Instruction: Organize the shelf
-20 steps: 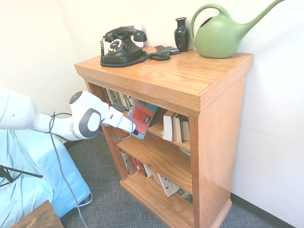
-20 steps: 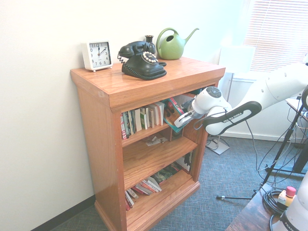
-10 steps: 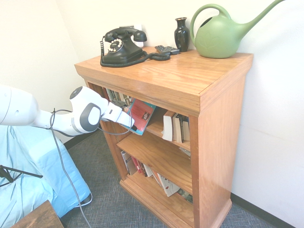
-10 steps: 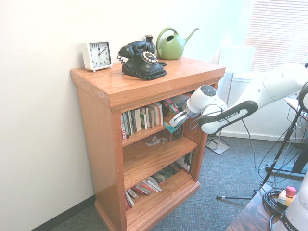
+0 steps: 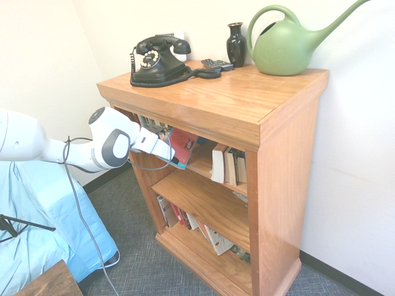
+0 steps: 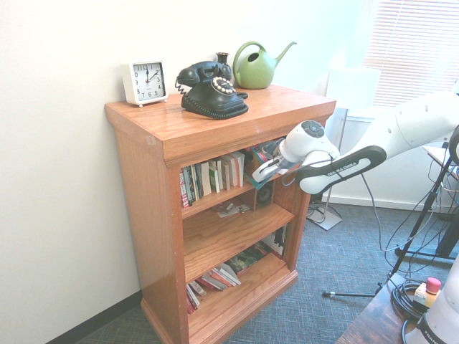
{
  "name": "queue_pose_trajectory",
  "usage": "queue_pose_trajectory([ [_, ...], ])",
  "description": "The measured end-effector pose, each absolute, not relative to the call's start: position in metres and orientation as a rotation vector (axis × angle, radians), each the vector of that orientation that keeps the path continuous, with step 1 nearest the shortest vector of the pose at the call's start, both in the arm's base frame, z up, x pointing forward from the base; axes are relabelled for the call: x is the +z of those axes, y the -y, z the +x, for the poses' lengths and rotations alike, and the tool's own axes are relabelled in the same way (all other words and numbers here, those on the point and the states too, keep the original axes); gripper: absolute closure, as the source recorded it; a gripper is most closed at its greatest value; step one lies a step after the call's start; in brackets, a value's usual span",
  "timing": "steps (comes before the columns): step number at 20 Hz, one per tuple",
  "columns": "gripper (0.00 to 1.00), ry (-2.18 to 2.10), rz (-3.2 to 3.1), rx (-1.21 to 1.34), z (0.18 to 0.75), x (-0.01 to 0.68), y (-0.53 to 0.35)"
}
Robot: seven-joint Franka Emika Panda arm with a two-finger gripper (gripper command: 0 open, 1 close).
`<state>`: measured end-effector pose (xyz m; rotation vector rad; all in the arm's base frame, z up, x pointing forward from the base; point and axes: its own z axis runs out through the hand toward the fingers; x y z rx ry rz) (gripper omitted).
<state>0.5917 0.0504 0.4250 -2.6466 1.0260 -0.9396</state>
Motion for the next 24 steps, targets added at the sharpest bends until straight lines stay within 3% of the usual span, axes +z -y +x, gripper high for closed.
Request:
queue_pose_trajectory([
  [1,1.0,-1.022,-2.645,-0.944,0.594,0.428,-0.051],
  [2,0.0,-1.018,-2.647,-0.948,0.596,0.431,-0.052],
  [18,0.0,-0.965,-2.682,-0.923,0.611,0.424,-0.075],
  [24,0.0,-0.954,-2.722,-0.911,0.562,0.42,-0.091],
])
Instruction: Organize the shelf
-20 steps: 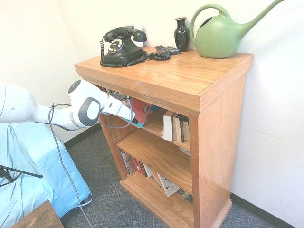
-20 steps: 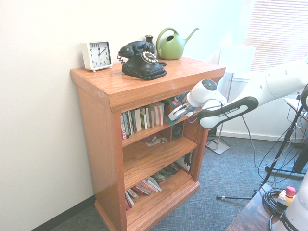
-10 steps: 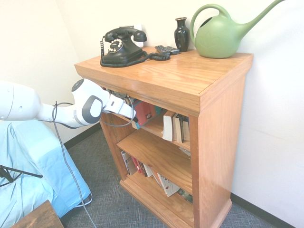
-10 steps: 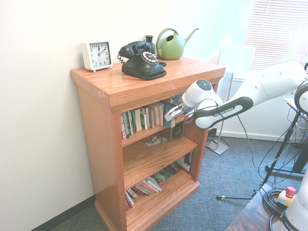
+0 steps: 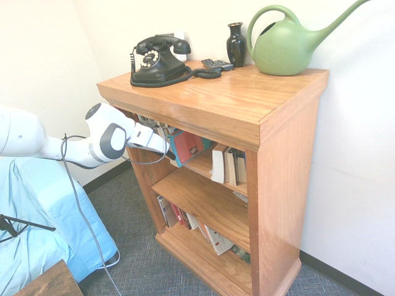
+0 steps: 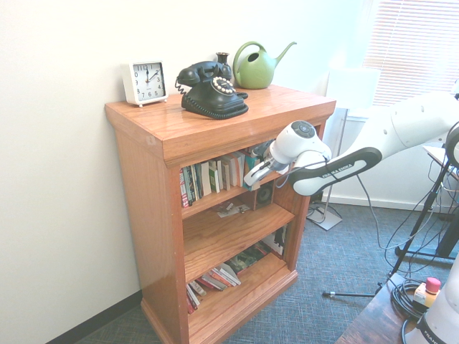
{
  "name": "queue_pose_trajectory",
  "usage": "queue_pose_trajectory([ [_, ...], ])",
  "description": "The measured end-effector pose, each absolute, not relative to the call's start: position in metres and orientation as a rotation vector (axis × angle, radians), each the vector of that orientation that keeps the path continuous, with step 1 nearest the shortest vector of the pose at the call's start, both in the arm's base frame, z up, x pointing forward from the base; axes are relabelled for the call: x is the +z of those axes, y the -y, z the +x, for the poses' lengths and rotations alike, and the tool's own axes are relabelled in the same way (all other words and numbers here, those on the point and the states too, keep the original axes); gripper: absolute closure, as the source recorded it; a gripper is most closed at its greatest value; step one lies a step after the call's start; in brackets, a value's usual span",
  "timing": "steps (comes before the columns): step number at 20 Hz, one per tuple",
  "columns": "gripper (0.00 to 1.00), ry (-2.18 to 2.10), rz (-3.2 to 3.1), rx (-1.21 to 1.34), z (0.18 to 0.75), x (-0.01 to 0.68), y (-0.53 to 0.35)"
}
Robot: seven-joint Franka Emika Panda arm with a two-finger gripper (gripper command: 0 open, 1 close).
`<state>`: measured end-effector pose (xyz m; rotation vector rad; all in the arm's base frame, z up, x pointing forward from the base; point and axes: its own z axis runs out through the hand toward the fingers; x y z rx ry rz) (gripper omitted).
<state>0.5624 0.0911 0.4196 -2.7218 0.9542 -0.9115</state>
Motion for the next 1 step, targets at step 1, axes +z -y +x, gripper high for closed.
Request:
queue_pose_trajectory([
  [1,0.0,-0.971,-2.724,-0.899,0.5477,0.4181,-0.0896],
])
